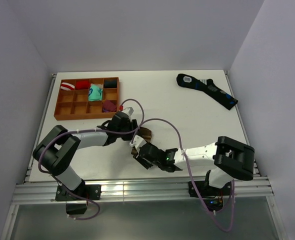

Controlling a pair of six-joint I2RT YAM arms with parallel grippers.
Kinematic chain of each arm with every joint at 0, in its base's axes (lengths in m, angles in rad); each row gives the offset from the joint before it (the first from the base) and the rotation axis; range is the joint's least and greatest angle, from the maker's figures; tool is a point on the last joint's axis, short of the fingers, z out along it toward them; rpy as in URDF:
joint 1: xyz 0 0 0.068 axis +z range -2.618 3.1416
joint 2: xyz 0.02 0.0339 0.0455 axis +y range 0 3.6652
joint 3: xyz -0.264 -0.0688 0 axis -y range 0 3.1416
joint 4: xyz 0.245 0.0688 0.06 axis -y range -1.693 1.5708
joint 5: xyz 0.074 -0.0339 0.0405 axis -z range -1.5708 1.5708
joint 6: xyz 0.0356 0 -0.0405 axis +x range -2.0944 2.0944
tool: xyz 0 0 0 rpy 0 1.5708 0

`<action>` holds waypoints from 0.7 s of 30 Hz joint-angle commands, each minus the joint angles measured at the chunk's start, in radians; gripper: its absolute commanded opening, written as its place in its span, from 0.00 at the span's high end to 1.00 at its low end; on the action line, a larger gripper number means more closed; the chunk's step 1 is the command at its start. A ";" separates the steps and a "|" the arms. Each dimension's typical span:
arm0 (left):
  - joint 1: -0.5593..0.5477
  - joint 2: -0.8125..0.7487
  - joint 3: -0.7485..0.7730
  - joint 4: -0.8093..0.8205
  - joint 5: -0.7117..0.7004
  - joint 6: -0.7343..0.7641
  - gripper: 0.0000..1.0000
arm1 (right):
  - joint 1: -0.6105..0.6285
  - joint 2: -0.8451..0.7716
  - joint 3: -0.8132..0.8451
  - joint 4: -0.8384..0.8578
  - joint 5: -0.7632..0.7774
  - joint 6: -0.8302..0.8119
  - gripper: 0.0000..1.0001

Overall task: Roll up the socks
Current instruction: Roll the sock at the center of the board.

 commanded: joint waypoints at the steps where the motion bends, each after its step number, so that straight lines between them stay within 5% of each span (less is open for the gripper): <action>1: 0.003 0.038 0.066 -0.048 0.006 0.032 0.48 | 0.022 0.017 0.051 -0.015 0.066 -0.008 0.43; 12: 0.003 0.087 0.121 -0.101 -0.004 0.036 0.49 | 0.056 0.080 0.074 -0.037 0.138 0.020 0.55; 18: 0.003 0.087 0.121 -0.104 -0.010 0.036 0.49 | 0.054 0.067 0.069 -0.038 0.138 0.066 0.77; 21: 0.003 0.086 0.115 -0.098 -0.011 0.035 0.49 | 0.043 0.045 0.065 -0.046 0.100 0.092 0.78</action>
